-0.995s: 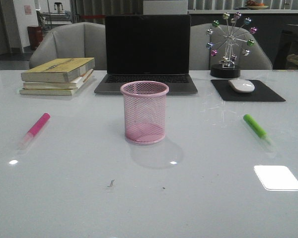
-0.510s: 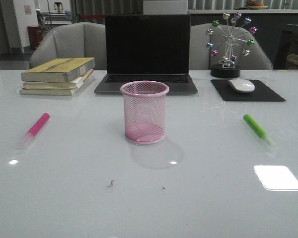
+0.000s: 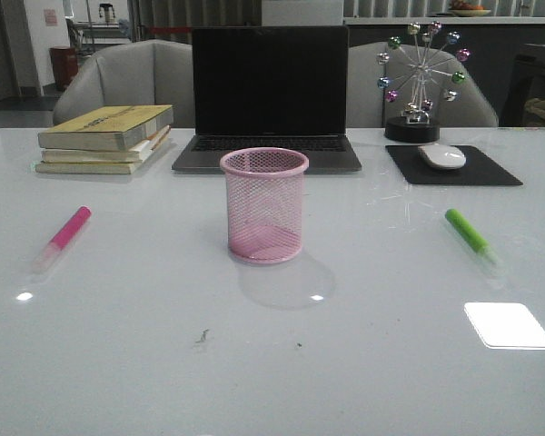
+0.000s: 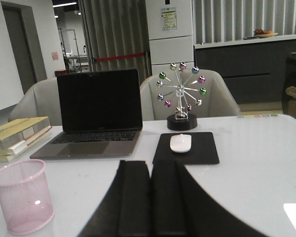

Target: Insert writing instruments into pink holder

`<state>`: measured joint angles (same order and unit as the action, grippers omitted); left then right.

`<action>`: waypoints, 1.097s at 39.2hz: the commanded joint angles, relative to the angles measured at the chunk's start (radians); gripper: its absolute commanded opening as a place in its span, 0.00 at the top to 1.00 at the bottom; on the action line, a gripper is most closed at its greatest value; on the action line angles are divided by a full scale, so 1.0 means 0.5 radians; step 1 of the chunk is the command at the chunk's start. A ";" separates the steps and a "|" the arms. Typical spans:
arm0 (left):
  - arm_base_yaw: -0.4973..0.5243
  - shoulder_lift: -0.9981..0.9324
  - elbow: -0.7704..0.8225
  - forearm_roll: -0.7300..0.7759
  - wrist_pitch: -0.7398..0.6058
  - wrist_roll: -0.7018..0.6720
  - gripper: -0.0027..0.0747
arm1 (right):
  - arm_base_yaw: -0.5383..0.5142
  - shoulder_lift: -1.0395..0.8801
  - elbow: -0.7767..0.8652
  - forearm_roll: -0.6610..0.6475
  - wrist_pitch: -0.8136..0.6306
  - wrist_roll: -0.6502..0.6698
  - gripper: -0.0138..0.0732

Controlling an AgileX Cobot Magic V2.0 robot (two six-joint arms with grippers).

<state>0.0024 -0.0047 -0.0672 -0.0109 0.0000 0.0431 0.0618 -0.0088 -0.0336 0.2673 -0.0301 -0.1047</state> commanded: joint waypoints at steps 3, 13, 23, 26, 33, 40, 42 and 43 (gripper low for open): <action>0.001 -0.039 -0.244 0.113 -0.183 -0.016 0.85 | 0.001 -0.001 -0.334 -0.091 0.090 0.002 0.81; 0.001 0.082 -0.582 0.118 -0.133 -0.016 0.85 | 0.001 0.275 -0.741 -0.097 0.144 0.002 0.81; 0.001 0.614 -1.079 0.100 0.105 -0.016 0.85 | 0.001 0.731 -1.082 -0.131 0.250 0.000 0.81; 0.001 0.811 -1.222 0.022 0.183 -0.016 0.85 | 0.001 0.869 -1.160 -0.187 0.338 0.000 0.81; 0.001 1.270 -1.520 -0.102 0.400 -0.016 0.85 | 0.001 1.247 -1.285 -0.225 0.469 0.000 0.81; 0.001 1.601 -1.625 -0.168 0.635 -0.016 0.85 | 0.001 1.507 -1.352 -0.225 0.613 0.000 0.81; 0.001 1.679 -1.625 -0.207 0.654 -0.016 0.85 | 0.001 1.561 -1.354 -0.225 0.648 0.000 0.81; 0.001 1.709 -1.625 -0.228 0.655 -0.016 0.85 | 0.001 1.596 -1.354 -0.225 0.677 0.000 0.81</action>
<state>0.0024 0.8007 -0.8404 -0.0862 0.3750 0.0431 0.0618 0.7489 -0.6704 0.1614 0.3442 -0.1040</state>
